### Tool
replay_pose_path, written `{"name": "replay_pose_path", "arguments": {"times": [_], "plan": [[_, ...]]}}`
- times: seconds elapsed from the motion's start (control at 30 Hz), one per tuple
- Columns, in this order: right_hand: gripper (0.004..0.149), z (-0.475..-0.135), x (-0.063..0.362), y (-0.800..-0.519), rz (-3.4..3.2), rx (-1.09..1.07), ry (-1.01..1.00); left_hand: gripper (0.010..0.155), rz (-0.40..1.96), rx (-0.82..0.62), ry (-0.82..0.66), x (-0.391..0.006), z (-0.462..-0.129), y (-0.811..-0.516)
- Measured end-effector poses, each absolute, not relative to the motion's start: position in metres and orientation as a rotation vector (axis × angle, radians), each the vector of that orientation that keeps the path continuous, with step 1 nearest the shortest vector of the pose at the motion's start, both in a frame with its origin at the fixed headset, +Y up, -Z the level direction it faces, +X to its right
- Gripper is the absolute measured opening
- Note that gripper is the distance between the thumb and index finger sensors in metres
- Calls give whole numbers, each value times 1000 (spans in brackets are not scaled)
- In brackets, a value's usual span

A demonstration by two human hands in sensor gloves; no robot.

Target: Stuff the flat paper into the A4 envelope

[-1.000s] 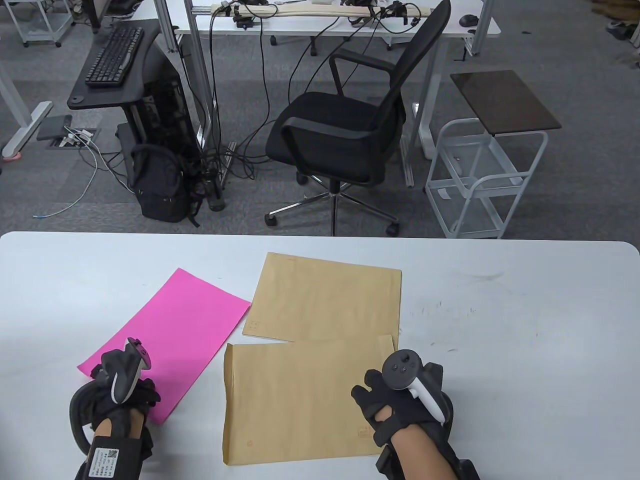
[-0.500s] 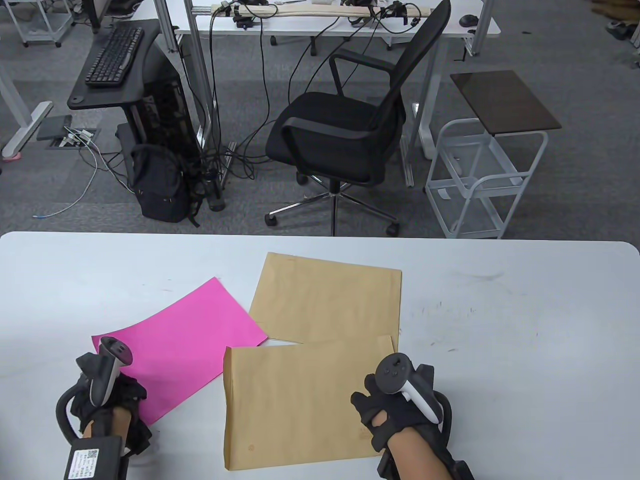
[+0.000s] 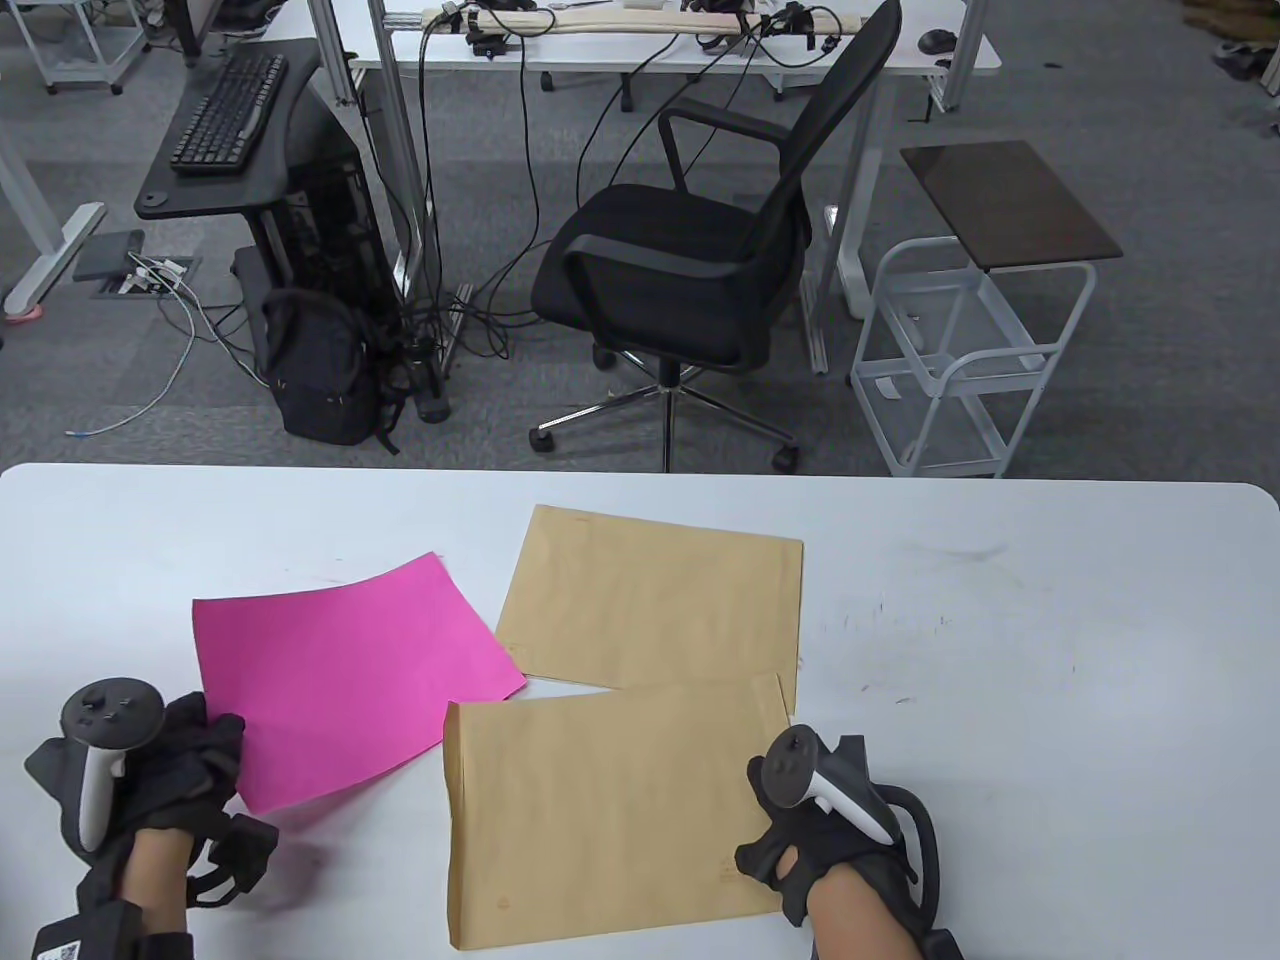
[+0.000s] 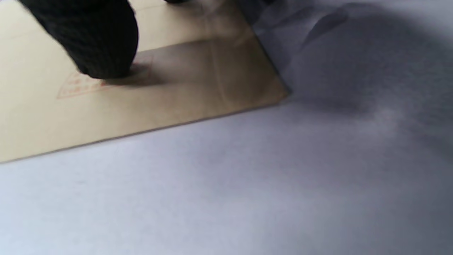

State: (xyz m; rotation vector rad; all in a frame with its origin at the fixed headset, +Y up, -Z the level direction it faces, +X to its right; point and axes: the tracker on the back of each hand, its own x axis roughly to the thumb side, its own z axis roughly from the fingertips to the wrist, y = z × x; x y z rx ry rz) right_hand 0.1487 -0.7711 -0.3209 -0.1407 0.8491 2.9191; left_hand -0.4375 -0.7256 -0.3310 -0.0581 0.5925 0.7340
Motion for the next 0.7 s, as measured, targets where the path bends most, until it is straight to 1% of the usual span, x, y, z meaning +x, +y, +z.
{"name": "replay_pose_path", "arguments": {"times": [0.03,0.2,0.33,0.5,0.7], "plan": [[84,-321,148,-771,2929,-142,816,46,769,-32,588,-441,-328,-723],[83,-318,143,-771,2951,-180,803,45,877,68,552,-452,-318,-709],[83,-317,143,-772,2950,-201,800,45,926,135,516,-451,-313,-697],[82,-317,142,-771,2960,-213,811,45,894,166,423,-433,-310,-678],[82,-317,142,-771,2965,-217,816,45,721,196,337,-407,-309,-661]]}}
